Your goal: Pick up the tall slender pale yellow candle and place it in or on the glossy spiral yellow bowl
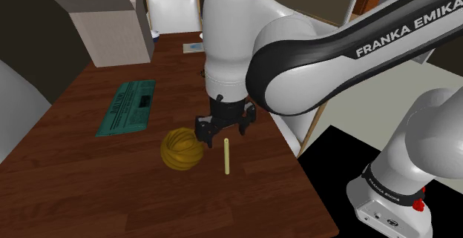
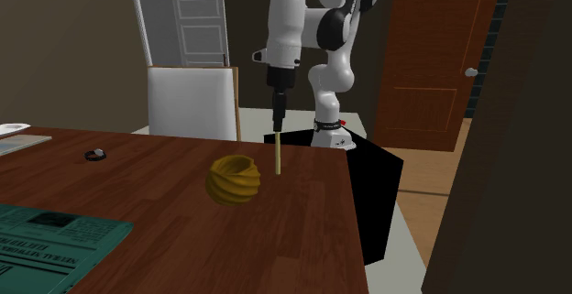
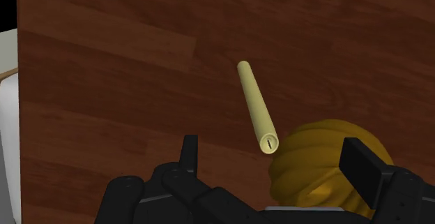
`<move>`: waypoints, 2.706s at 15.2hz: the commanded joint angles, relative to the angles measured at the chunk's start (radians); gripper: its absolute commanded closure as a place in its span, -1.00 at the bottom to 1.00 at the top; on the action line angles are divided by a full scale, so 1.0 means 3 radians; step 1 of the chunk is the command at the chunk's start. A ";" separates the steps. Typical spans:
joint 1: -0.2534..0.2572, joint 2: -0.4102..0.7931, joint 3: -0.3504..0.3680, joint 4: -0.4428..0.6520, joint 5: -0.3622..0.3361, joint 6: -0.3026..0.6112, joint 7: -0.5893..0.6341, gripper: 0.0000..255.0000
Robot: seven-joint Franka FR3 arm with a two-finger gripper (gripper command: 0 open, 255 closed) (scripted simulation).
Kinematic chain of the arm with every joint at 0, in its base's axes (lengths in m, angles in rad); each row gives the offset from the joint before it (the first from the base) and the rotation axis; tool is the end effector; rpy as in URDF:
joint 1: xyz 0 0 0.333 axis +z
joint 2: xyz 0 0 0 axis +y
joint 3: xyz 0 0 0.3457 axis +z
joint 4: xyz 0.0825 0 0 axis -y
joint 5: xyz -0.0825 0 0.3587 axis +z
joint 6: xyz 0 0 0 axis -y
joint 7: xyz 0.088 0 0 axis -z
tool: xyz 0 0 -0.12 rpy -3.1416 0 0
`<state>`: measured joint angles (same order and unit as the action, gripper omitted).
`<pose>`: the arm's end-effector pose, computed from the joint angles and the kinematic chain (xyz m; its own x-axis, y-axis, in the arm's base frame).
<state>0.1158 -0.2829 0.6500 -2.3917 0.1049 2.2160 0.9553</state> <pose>0.3077 0.3155 0.4388 0.9600 -0.2609 0.1013 -0.2622 -0.9650 -0.0005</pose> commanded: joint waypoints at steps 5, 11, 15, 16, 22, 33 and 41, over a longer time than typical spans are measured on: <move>-0.0020 0.0079 0.0032 -0.0061 -0.0042 0.0132 0.0035 -1.00; -0.0020 0.0078 0.0032 -0.0061 -0.0042 0.0131 0.0035 1.00; -0.0020 0.0078 0.0032 -0.0061 -0.0042 0.0131 0.0035 1.00; -0.0020 0.0078 0.0032 -0.0061 -0.0042 0.0131 0.0035 1.00; -0.0004 -0.0001 -0.0006 0.0015 -0.0001 -0.0014 -0.0008 1.00; 0.0025 -0.0214 -0.0127 0.0348 0.0076 -0.0538 -0.0114 1.00; 0.0025 -0.0298 -0.0198 0.0639 0.0086 -0.0906 -0.0156 1.00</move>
<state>0.1237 -0.3700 0.5935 -2.2136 0.1308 1.9604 0.9102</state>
